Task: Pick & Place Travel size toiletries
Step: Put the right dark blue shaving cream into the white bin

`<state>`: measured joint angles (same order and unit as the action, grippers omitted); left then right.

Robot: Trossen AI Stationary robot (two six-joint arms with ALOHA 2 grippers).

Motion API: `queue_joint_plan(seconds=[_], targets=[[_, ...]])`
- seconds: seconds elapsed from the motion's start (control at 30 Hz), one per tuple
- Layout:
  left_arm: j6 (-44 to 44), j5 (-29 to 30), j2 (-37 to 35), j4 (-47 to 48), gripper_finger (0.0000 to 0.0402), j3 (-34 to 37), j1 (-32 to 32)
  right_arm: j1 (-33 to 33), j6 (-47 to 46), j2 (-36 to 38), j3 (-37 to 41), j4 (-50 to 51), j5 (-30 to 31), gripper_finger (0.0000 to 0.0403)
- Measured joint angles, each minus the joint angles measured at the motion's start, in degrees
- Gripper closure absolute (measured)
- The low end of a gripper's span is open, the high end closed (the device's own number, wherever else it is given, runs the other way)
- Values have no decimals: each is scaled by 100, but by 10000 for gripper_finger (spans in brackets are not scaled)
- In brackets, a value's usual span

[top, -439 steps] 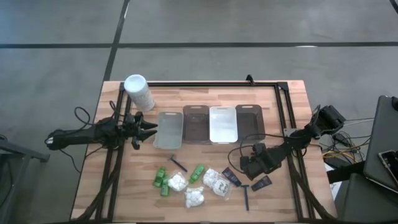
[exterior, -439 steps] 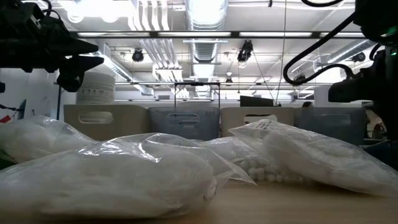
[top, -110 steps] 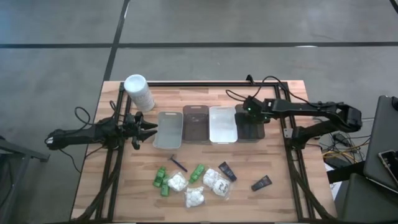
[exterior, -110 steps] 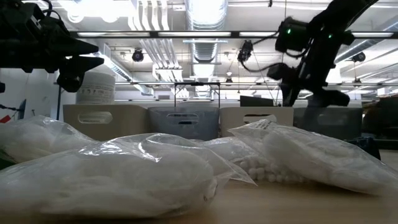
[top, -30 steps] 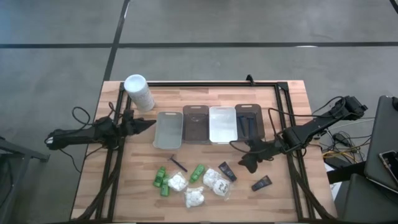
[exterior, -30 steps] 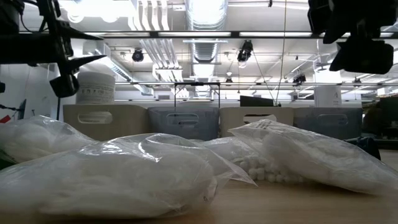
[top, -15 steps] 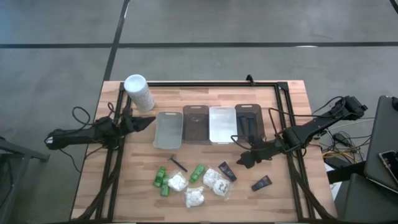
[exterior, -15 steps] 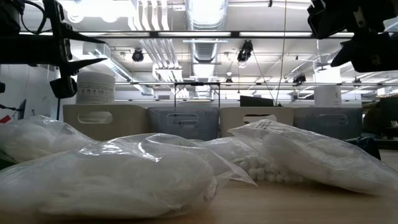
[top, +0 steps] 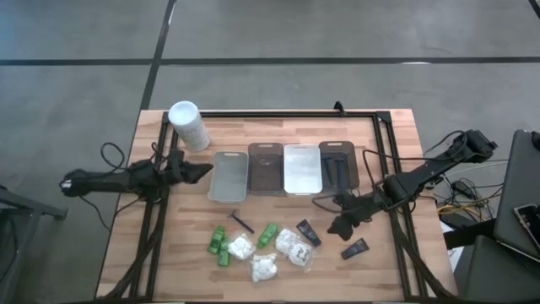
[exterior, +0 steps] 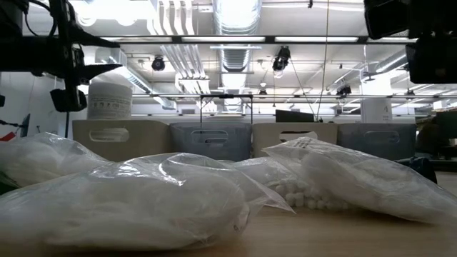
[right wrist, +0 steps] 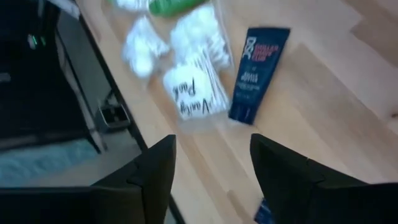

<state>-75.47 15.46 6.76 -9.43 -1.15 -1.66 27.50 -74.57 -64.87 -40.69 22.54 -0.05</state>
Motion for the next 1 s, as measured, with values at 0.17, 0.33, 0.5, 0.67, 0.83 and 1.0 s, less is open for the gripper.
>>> queue_joint_plan(seconds=[0.17, 0.33, 0.5, 0.67, 0.83, 1.0], targets=[[-4, 2, 273, 16, 241, 30, -86, 423, 1025, -272, 0, 15, -194, 193], [13, 4, 557, 199, 241, 52, -86, 603, 1433, -537, 0, -19, -387, 201], [333, 11, 736, 165, 241, 51, -86, 571, 409, -577, 0, -41, -445, 215], [574, -502, 880, 38, 241, -264, -93, 571, 185, -578, 0, -48, -404, 225], [1442, -758, 1302, 333, 241, -921, -97, 615, -74, -581, 0, -55, -520, 226], [2670, -1018, 1950, 712, 241, -1590, -108, 934, 354, -803, 0, -130, -1207, 229]])
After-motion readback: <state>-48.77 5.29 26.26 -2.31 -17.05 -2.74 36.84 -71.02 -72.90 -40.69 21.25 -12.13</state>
